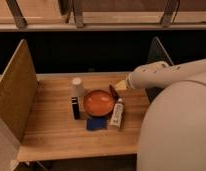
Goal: Place the ceramic cup over the eraser
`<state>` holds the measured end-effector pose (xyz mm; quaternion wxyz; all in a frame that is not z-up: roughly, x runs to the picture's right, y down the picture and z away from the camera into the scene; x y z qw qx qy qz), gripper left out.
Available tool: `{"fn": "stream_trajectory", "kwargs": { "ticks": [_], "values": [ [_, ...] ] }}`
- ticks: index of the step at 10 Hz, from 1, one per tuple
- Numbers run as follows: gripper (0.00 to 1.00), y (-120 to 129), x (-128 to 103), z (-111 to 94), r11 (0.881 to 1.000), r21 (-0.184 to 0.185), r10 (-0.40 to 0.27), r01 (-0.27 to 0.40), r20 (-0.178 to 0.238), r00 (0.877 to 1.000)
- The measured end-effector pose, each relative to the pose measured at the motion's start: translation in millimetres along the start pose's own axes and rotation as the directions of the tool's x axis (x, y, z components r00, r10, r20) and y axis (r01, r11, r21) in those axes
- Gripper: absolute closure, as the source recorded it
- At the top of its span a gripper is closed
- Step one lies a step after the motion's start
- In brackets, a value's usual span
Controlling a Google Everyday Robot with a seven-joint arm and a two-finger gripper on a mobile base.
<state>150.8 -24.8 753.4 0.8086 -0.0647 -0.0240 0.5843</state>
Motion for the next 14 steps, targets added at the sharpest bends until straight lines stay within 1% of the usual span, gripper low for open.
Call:
{"fn": "stream_trajectory", "kwargs": {
  "ticks": [7,9,10,11,12,13,14],
  "values": [
    [0.20,0,0,0,1.000,0.001,-0.001,0.001,-0.001,1.000],
    [0.20,2,0,4,1.000,-0.007,-0.009,0.009,-0.016,1.000],
    [0.20,18,-6,15,0.999,-0.038,-0.034,0.033,-0.043,0.998],
    [0.20,40,-13,29,0.994,-0.082,-0.075,0.069,-0.074,0.994],
    [0.20,62,-20,43,0.986,-0.131,-0.121,0.107,-0.099,0.988],
    [0.20,91,-29,62,0.965,-0.202,-0.197,0.169,-0.130,0.972],
    [0.20,115,-36,78,0.938,-0.269,-0.266,0.219,-0.151,0.952]
  ]
}}
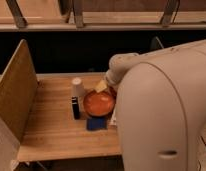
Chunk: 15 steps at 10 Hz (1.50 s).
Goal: Place the ceramic cup over the eraser
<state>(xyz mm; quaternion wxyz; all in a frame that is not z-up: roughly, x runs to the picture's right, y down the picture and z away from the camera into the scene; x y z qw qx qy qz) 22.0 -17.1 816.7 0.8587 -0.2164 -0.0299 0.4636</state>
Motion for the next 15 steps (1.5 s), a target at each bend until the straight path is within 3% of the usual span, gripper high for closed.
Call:
{"fn": "stream_trajectory", "kwargs": {
  "ticks": [2,5,9,10,11,12,14,15],
  "values": [
    [0.20,9,-26,24,0.988,-0.085,-0.133,0.128,-0.063,0.989],
    [0.20,-9,-51,25,0.967,-0.084,-0.250,0.242,-0.106,0.963],
    [0.20,-13,-57,25,0.960,-0.076,-0.276,0.269,-0.103,0.956],
    [0.20,-12,-66,30,0.947,-0.069,-0.319,0.314,-0.092,0.943],
    [0.20,-6,-78,39,0.926,-0.069,-0.377,0.371,-0.087,0.922],
    [0.20,5,-93,52,0.894,-0.076,-0.447,0.441,-0.089,0.890],
    [0.20,21,-108,71,0.848,-0.106,-0.529,0.520,-0.095,0.843],
    [0.20,27,-112,79,0.834,-0.122,-0.550,0.539,-0.093,0.830]
  ]
}}
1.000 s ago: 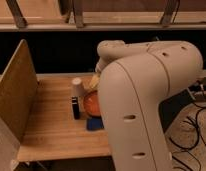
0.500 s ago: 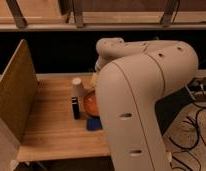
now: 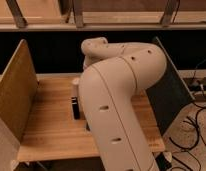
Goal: Place the ceramic cup over the eraser
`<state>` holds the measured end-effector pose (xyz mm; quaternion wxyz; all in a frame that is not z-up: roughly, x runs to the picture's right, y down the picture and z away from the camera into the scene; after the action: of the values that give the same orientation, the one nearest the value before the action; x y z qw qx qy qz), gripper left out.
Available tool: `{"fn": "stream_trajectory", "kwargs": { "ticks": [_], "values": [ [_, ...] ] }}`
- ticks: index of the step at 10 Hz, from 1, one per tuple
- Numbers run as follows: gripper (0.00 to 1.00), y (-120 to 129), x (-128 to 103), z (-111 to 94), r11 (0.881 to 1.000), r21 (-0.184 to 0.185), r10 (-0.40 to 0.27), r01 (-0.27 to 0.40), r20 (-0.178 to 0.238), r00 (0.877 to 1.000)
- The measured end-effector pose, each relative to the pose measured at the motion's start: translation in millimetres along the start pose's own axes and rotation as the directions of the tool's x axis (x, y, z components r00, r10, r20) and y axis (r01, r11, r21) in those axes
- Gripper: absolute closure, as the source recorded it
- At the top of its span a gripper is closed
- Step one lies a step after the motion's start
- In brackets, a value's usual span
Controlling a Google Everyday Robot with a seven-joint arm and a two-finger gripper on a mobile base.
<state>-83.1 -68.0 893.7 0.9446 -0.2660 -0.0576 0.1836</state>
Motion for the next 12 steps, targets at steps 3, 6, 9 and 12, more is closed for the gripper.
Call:
{"fn": "stream_trajectory", "kwargs": {
  "ticks": [3,6,9,12],
  "values": [
    [0.20,6,-20,24,0.996,-0.060,-0.057,0.058,0.024,0.998],
    [0.20,15,-39,52,0.985,-0.136,-0.101,0.110,0.068,0.993],
    [0.20,30,-49,80,0.964,-0.225,-0.121,0.141,0.100,0.988],
    [0.42,31,-50,94,0.951,-0.271,-0.123,0.149,0.111,0.986]
  ]
}}
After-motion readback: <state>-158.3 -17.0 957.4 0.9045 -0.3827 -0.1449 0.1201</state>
